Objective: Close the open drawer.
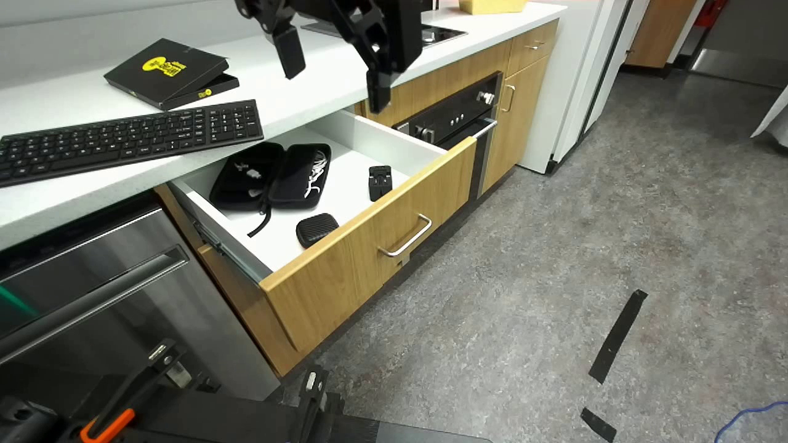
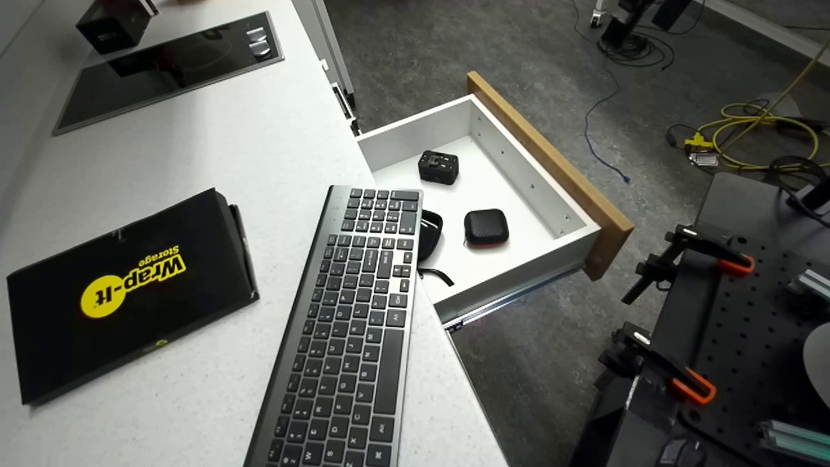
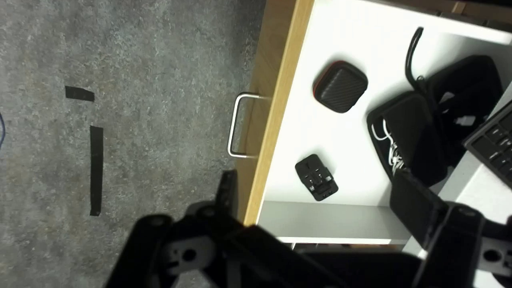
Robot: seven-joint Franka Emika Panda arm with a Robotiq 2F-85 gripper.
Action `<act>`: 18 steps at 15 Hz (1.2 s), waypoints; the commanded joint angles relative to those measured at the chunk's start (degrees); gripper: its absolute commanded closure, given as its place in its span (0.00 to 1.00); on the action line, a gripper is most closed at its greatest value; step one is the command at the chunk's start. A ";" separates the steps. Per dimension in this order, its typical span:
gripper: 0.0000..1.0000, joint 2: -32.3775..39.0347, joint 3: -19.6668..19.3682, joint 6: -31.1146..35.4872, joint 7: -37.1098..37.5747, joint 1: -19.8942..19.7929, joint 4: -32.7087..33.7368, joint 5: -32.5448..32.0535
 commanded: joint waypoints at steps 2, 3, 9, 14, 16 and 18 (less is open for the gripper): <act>0.00 16.94 1.45 14.04 5.53 -2.58 3.86 1.60; 0.00 20.29 1.42 16.22 6.71 -3.16 4.84 1.51; 0.00 37.64 -0.16 25.40 11.21 -6.89 11.08 0.37; 0.00 36.28 -0.56 23.52 9.60 -6.34 9.76 0.06; 0.00 35.96 -0.43 23.52 9.59 -6.32 9.74 0.06; 0.00 37.62 -0.35 24.40 12.05 -6.41 10.36 -2.88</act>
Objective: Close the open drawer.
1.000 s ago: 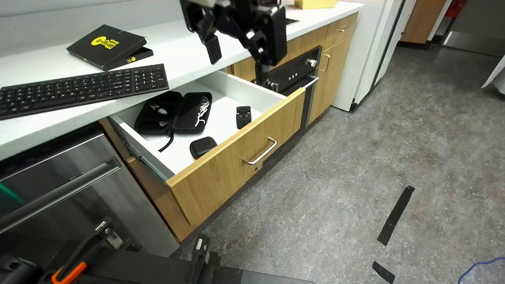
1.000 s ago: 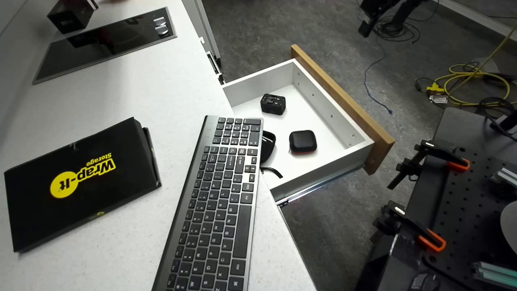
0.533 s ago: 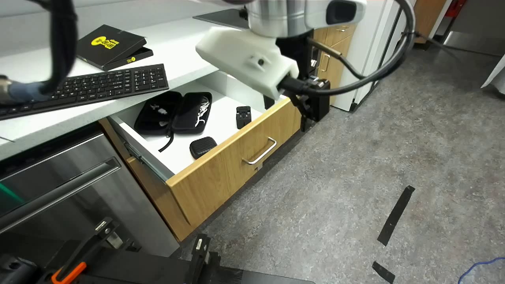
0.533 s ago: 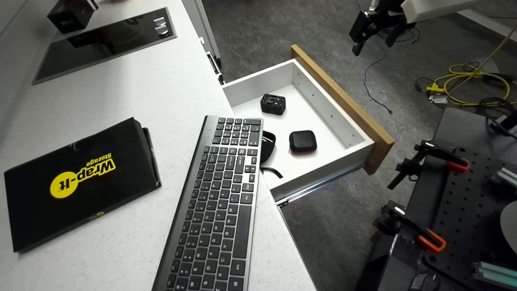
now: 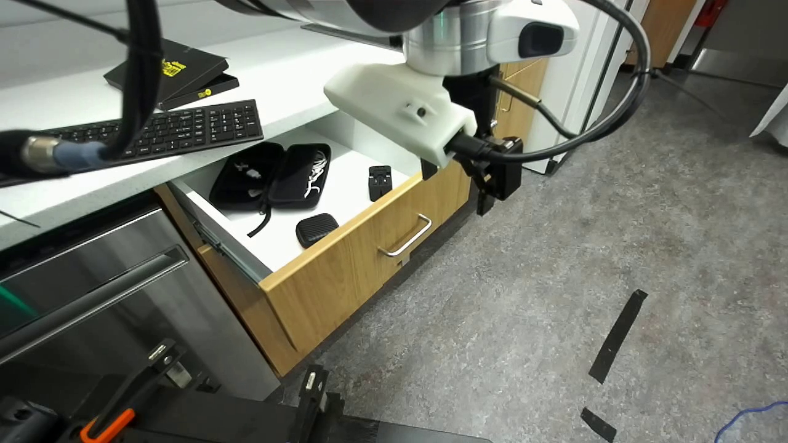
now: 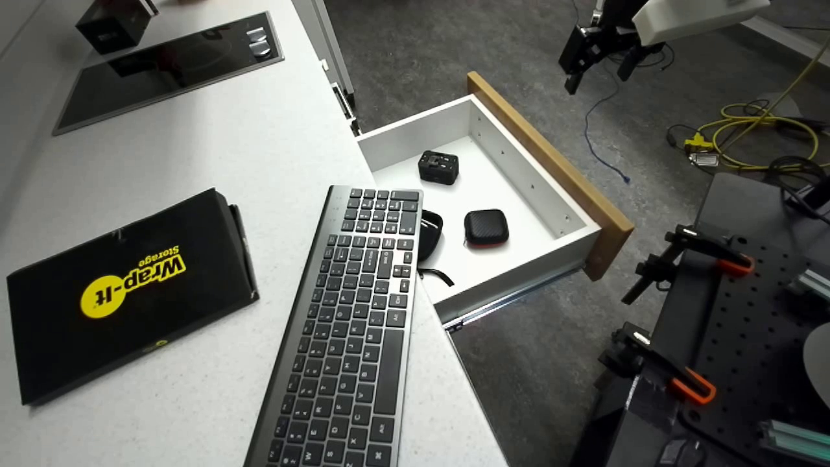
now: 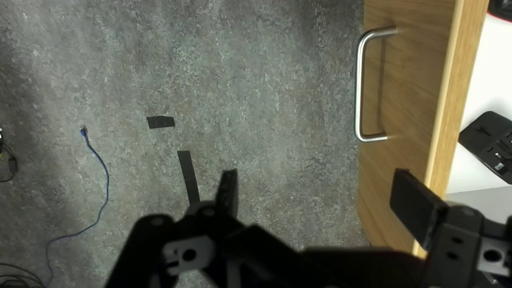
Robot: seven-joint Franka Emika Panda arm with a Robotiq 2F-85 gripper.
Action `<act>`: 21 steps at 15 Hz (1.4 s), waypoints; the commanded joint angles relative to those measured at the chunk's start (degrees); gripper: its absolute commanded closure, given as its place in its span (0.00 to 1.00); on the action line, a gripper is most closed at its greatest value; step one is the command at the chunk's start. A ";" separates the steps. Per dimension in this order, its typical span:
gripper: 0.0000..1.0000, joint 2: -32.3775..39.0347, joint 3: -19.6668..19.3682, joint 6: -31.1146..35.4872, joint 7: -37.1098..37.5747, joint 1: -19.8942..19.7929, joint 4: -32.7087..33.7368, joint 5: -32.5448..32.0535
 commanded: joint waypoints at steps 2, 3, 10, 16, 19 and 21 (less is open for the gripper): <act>0.00 8.18 -0.53 4.24 12.02 -0.08 3.35 -10.93; 0.00 10.30 -1.57 3.88 16.08 0.58 4.70 -15.16; 0.00 27.66 -11.96 5.35 34.67 13.01 16.57 -19.72; 0.00 37.27 0.46 0.56 25.49 7.94 25.85 -1.28; 0.00 38.80 6.36 -1.83 18.69 5.41 29.54 5.36; 0.00 40.13 8.39 -4.94 15.40 6.08 32.77 7.98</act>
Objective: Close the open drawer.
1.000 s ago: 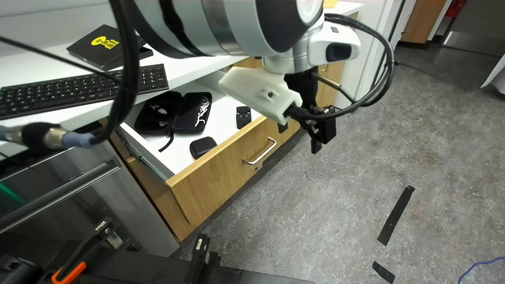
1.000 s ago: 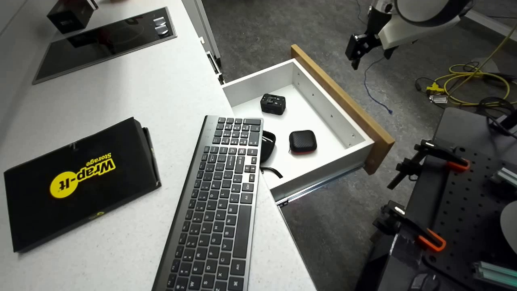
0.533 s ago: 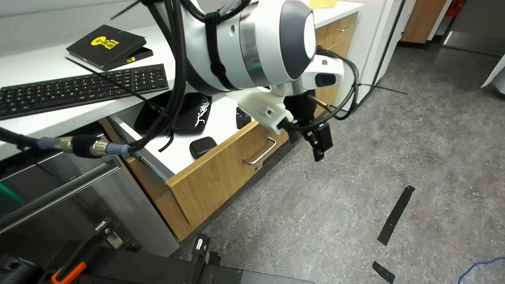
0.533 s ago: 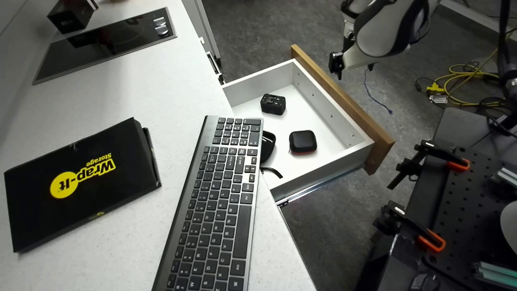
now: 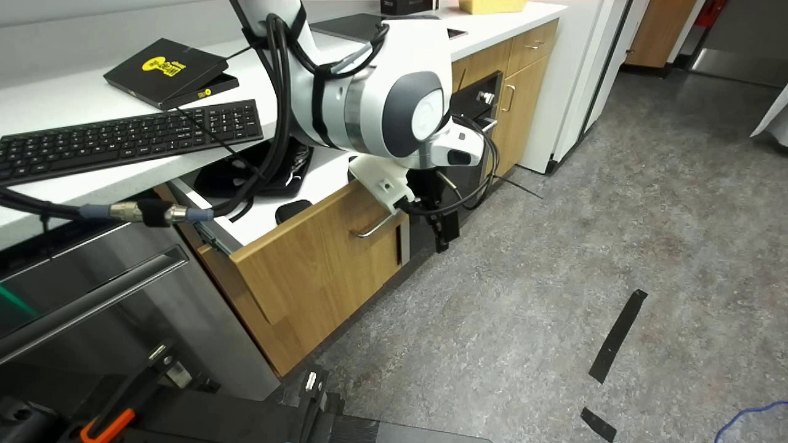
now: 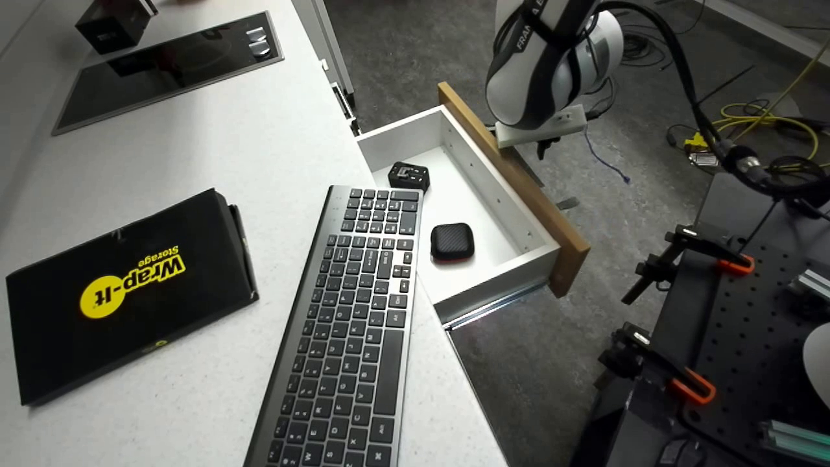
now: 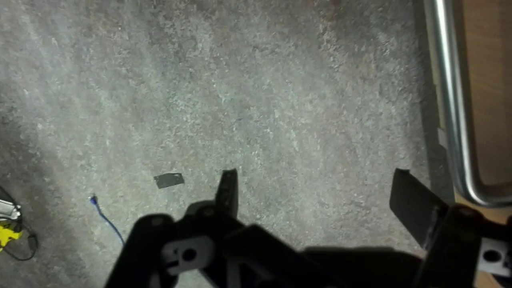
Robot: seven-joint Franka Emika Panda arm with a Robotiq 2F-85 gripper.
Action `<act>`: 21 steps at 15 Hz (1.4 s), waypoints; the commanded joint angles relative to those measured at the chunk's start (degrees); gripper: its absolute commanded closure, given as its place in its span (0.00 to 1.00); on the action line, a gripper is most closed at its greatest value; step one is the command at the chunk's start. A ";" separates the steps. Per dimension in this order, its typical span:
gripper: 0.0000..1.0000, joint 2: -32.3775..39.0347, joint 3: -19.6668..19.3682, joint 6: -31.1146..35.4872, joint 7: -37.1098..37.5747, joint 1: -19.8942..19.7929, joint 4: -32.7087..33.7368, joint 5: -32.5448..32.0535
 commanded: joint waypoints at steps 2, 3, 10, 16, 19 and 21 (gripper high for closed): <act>0.00 3.79 4.79 -8.93 -6.10 1.31 9.58 5.37; 0.00 4.66 5.28 -10.92 -6.12 2.23 11.51 5.44; 0.00 12.20 7.72 -21.97 -3.86 9.99 27.13 4.59; 0.00 14.56 7.68 -25.62 -3.98 11.95 32.35 4.23; 0.00 13.38 6.38 -23.20 -3.95 11.50 29.92 3.78; 0.00 13.39 6.37 -23.20 -3.97 11.49 29.92 3.78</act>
